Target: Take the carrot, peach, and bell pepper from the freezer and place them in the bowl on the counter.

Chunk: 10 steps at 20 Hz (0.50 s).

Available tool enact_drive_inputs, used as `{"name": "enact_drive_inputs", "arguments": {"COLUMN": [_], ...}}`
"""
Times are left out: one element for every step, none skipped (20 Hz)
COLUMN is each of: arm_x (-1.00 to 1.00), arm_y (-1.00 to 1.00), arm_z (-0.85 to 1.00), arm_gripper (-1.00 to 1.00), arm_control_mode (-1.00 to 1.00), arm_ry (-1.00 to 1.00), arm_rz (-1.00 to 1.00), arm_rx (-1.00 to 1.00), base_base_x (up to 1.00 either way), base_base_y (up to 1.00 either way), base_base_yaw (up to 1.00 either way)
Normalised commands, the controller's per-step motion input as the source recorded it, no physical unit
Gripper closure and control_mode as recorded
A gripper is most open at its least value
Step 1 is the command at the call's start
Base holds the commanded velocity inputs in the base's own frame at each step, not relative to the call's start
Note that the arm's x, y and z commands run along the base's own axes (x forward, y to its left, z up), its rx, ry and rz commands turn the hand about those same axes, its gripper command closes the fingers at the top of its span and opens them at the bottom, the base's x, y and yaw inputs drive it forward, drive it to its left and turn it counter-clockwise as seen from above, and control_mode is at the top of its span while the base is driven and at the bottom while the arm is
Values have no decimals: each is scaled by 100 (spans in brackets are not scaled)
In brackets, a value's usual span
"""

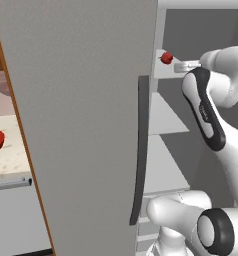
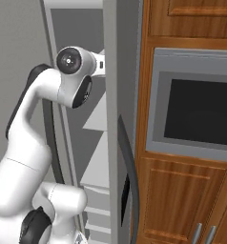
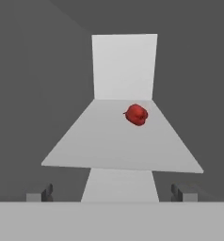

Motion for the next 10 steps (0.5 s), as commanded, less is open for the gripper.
{"name": "enact_drive_inputs", "arguments": {"arm_x": [23,21,19,22,23,21,24,26,34,39], "arm_y": [0,0,0,0,0,0,0,0,0,-1], "arm_z": [0,0,1,9,3,0,0,0,0,0], "arm_gripper": [-100,-100,-100,-100,-100,-100,-100,-100,-100,-100], "arm_control_mode": [-100,-100,-100,-100,-100,-100,-100,-100,-100,-100], "arm_ry": [11,14,17,21,21,20,17,13,4,1], "arm_rz": [0,0,0,0,0,0,0,0,0,0], "arm_rx": [0,0,0,0,0,0,0,0,0,0], "base_base_x": [0,0,0,0,0,0,0,0,0,0], "base_base_y": [0,0,0,0,0,0,0,0,0,0], "base_base_yaw": [0,0,0,0,0,0,0,0,0,0]}}
